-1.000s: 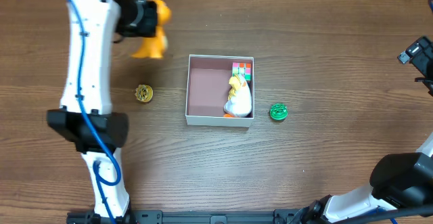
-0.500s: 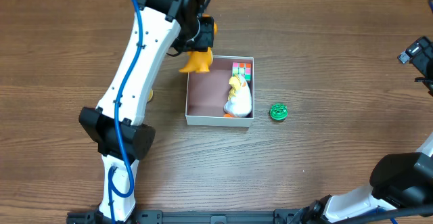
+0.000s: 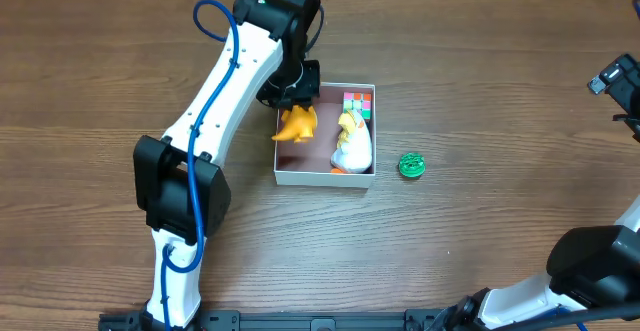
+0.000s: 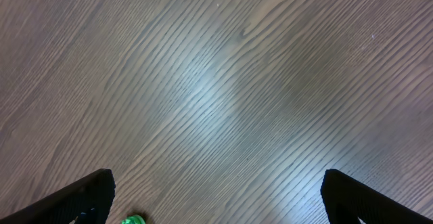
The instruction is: Pack container
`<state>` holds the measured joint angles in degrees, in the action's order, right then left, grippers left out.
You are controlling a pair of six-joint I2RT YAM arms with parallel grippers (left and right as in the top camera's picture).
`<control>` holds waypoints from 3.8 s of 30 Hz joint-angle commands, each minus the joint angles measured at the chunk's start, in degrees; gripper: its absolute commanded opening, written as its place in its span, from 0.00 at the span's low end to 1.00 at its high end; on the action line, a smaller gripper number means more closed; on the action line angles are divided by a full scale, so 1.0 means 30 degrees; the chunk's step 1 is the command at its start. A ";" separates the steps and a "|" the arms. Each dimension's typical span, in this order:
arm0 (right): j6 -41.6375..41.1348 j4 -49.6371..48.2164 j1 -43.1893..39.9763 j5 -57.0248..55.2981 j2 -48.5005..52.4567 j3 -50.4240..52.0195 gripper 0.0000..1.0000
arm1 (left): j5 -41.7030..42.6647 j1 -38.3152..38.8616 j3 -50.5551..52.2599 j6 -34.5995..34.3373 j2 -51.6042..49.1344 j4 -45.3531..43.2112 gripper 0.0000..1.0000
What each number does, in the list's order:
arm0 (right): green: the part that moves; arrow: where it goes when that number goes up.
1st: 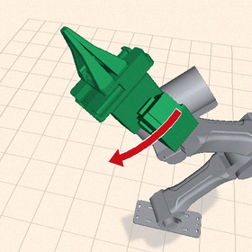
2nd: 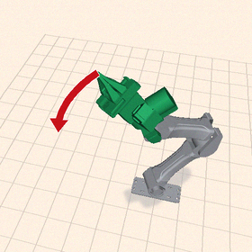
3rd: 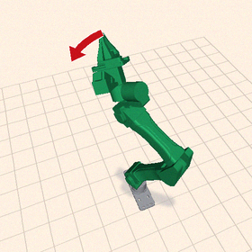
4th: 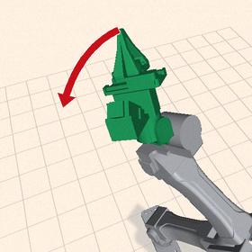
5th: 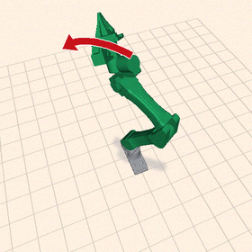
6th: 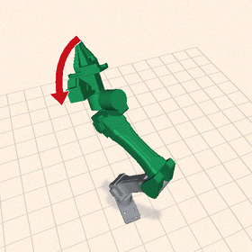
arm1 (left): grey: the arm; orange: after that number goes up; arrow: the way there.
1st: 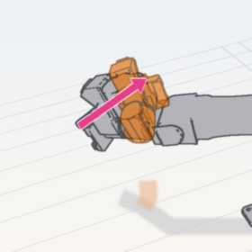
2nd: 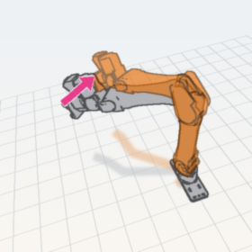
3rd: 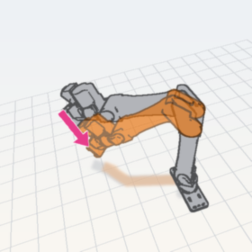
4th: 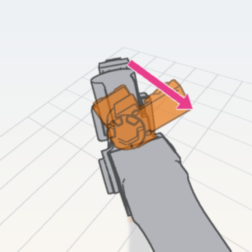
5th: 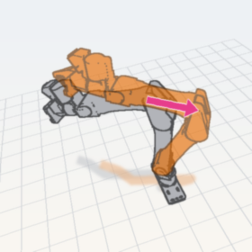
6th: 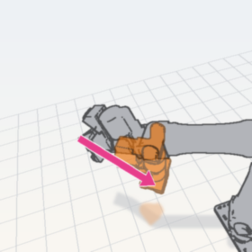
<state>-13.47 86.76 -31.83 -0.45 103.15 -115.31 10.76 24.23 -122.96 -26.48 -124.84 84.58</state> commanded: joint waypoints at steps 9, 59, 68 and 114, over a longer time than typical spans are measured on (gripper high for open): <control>-0.0073 -0.0051 -0.0022 -0.0095 -0.0087 -0.0015 1.00 | 0.0423 0.0699 0.0991 -0.0175 0.0138 -0.0510 0.37; -0.0073 -0.0058 -0.0022 -0.0095 -0.0087 -0.0015 1.00 | 0.1596 0.0729 0.2076 0.3912 0.0138 -0.3177 0.53; -0.0073 -0.0051 -0.0022 -0.0095 -0.0087 -0.0015 1.00 | 0.1559 0.1231 0.2076 0.3920 0.0138 -0.3388 0.16; -0.0073 -0.0058 -0.0022 -0.0095 -0.0087 -0.0015 1.00 | -0.2324 0.2288 0.2084 0.2878 -0.3228 -0.1188 0.14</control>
<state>-13.50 86.76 -31.83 -0.43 103.15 -115.31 7.11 31.11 -116.90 -16.56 -133.36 80.44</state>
